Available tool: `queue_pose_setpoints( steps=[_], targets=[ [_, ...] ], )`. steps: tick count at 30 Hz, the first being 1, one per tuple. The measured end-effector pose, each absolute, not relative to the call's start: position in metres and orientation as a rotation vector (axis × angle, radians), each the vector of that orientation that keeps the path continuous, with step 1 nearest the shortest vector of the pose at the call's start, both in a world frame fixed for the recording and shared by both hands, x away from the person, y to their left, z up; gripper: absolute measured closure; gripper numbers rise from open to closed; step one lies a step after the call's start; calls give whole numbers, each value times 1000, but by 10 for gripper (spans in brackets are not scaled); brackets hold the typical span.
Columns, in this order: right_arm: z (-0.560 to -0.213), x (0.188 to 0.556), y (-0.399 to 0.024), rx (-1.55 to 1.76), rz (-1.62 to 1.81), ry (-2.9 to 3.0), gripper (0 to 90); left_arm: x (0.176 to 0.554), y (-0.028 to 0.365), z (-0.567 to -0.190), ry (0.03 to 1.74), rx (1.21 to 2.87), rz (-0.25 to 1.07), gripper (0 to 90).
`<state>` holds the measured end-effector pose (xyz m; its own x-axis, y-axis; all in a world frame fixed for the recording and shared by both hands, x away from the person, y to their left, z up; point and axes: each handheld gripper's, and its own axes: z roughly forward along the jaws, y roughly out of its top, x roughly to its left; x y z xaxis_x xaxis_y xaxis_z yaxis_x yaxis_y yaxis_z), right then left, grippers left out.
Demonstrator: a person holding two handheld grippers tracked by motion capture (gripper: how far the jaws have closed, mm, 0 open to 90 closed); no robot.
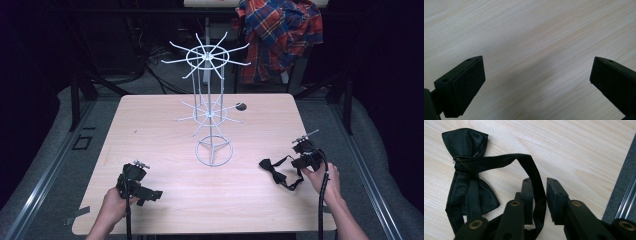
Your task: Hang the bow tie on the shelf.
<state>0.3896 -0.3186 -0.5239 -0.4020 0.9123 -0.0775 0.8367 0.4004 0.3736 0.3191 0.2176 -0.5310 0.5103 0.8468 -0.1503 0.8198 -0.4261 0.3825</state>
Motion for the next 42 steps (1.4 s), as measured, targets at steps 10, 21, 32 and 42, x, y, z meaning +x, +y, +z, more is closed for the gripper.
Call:
queue_pose_setpoints(
  steps=[10,21,32,42],
  targets=[
    [-507,381,-313,1482,514,2359,875,318,216,-530,1368,2343,95,0],
    [-483,370,-301,1378,618,2357,889,319,216,-530,1360,2348,95,0],
    [-465,361,-284,1287,674,2367,889,319,216,-531,1362,2349,94,0],
    [-454,359,-272,1240,703,2373,889,318,216,-530,1366,2348,95,0]
  ],
)
